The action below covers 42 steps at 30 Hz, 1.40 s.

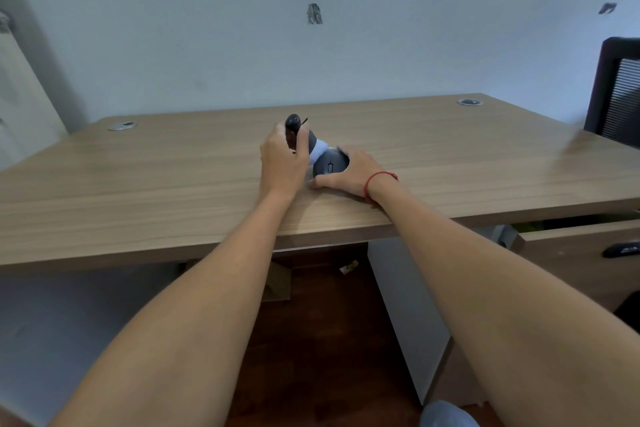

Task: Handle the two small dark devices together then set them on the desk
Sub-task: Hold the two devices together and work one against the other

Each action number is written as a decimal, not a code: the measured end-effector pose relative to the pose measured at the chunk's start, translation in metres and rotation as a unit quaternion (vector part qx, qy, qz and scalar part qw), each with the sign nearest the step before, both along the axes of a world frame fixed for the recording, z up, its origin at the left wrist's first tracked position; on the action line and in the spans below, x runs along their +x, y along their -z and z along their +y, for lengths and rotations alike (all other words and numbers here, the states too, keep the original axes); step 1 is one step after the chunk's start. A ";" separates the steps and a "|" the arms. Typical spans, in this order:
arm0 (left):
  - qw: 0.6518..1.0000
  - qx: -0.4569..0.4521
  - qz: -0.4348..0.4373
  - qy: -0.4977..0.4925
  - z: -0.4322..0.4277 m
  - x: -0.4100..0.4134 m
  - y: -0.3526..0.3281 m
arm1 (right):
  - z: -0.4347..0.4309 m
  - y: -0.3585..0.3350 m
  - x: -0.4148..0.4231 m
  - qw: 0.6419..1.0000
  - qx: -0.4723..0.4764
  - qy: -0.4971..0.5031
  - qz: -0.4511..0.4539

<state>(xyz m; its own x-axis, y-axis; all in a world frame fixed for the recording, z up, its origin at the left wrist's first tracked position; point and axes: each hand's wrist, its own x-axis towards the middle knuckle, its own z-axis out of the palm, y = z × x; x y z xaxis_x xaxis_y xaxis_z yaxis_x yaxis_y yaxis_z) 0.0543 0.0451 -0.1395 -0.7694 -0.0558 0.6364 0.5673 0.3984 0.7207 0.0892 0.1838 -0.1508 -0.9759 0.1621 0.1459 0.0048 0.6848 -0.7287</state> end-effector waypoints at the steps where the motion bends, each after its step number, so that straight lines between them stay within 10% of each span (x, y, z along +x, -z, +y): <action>1: 1.000 -0.013 0.003 0.003 0.000 0.000 0.001 | 0.000 0.000 0.000 1.000 0.001 -0.001 0.001; 5: 0.994 -0.114 0.005 0.000 0.002 -0.004 0.007 | -0.002 -0.001 0.003 1.000 0.003 -0.004 0.012; 42: 0.997 -0.060 0.056 0.005 0.001 0.001 0.001 | 0.002 0.002 0.003 0.998 -0.061 -0.002 0.001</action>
